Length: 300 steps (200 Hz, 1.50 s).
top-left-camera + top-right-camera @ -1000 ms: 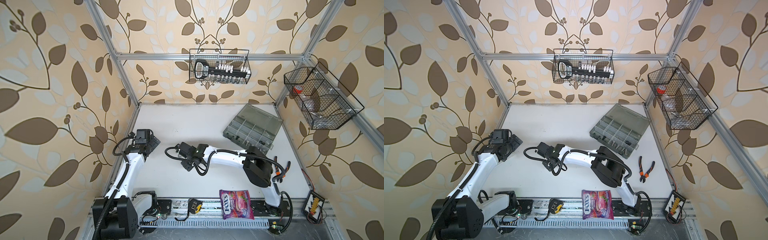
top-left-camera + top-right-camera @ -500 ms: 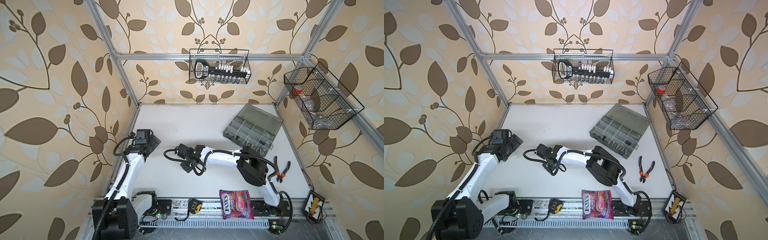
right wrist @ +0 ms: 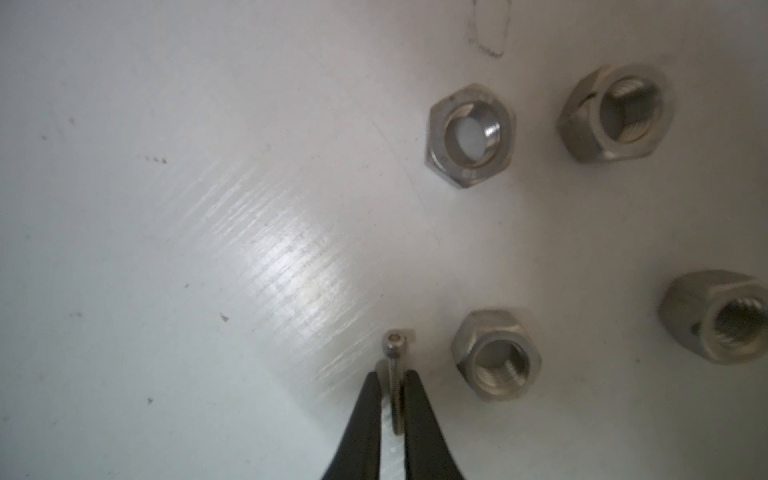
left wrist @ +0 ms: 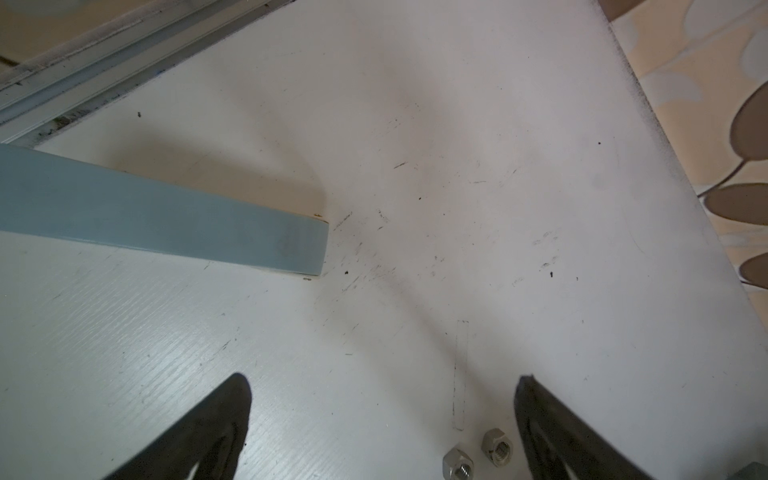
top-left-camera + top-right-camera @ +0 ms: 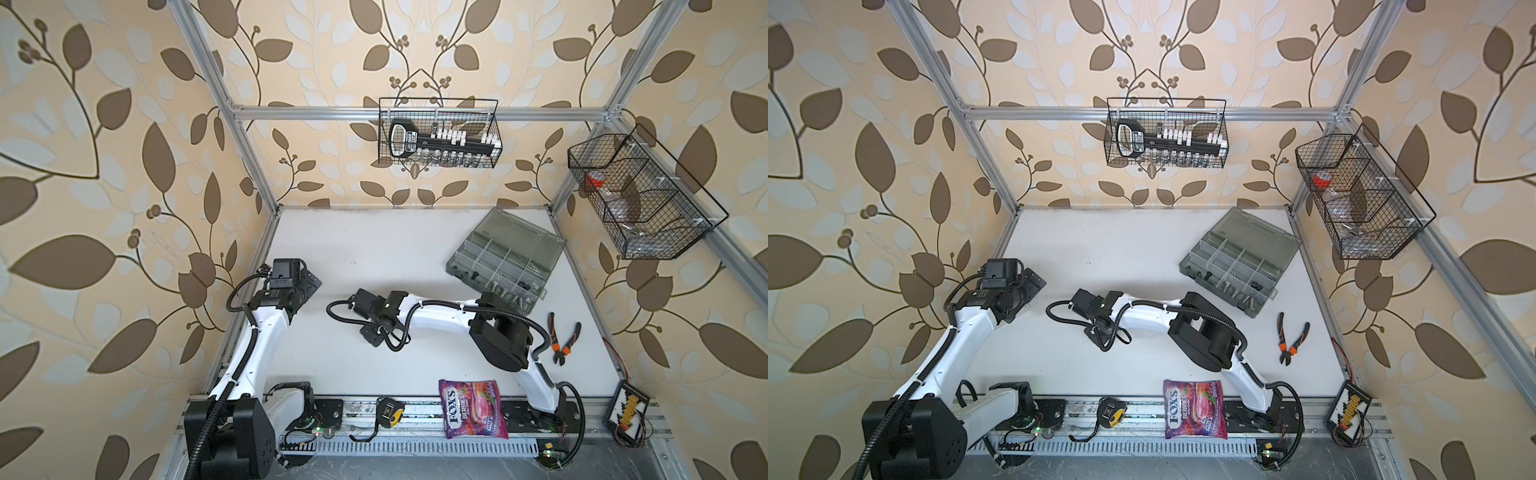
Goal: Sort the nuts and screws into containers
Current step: 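Lower the right gripper and close it on the last thin screw, then lift the screw with the right gripper and carry it over the box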
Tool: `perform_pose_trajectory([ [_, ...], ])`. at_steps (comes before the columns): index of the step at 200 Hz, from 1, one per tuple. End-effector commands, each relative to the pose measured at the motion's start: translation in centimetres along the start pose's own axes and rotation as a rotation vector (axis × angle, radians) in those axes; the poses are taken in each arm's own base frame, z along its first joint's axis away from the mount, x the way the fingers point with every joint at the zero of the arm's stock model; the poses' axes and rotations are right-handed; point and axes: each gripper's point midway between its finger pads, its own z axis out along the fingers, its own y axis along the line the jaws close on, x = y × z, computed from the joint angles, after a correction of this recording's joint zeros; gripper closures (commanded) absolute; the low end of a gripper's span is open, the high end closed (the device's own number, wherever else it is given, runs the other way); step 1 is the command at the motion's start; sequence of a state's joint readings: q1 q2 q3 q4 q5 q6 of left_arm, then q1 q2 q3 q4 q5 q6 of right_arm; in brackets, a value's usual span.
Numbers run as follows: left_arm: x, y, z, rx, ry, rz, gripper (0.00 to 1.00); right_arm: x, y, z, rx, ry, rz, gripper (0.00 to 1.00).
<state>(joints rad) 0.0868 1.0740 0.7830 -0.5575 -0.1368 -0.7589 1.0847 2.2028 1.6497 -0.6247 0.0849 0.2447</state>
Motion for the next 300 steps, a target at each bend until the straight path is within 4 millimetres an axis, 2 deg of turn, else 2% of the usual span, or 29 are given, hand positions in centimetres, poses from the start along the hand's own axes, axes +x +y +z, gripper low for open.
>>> perform_pose_trajectory([
  [1,-0.8,-0.3,-0.8,0.022,-0.027,-0.016,0.01,2.2,0.1,1.9,0.006,0.088,-0.015,0.94],
  [20,-0.8,-0.3,-0.8,0.023,-0.025,-0.014,0.01,2.5,0.2,1.8,0.000,0.095,-0.017,1.00],
  [108,-0.5,-0.7,-0.6,0.041,-0.008,-0.008,0.01,2.8,0.0,-0.8,-0.014,0.074,0.012,1.00],
  [143,-0.3,-0.7,-0.4,0.045,0.002,-0.006,0.01,3.6,-0.7,-1.6,-0.005,0.076,0.046,1.00],
  [224,0.2,-1.3,0.0,0.070,0.032,0.004,0.01,5.5,-4.4,-2.5,-0.009,0.087,0.174,1.00],
  [264,0.3,-1.8,0.2,0.091,0.044,0.005,0.01,5.6,-7.0,-2.9,0.018,0.080,0.227,1.00],
  [300,0.6,-2.2,0.3,0.114,0.059,0.009,0.01,5.3,-7.9,-3.4,0.027,0.063,0.249,1.00],
])
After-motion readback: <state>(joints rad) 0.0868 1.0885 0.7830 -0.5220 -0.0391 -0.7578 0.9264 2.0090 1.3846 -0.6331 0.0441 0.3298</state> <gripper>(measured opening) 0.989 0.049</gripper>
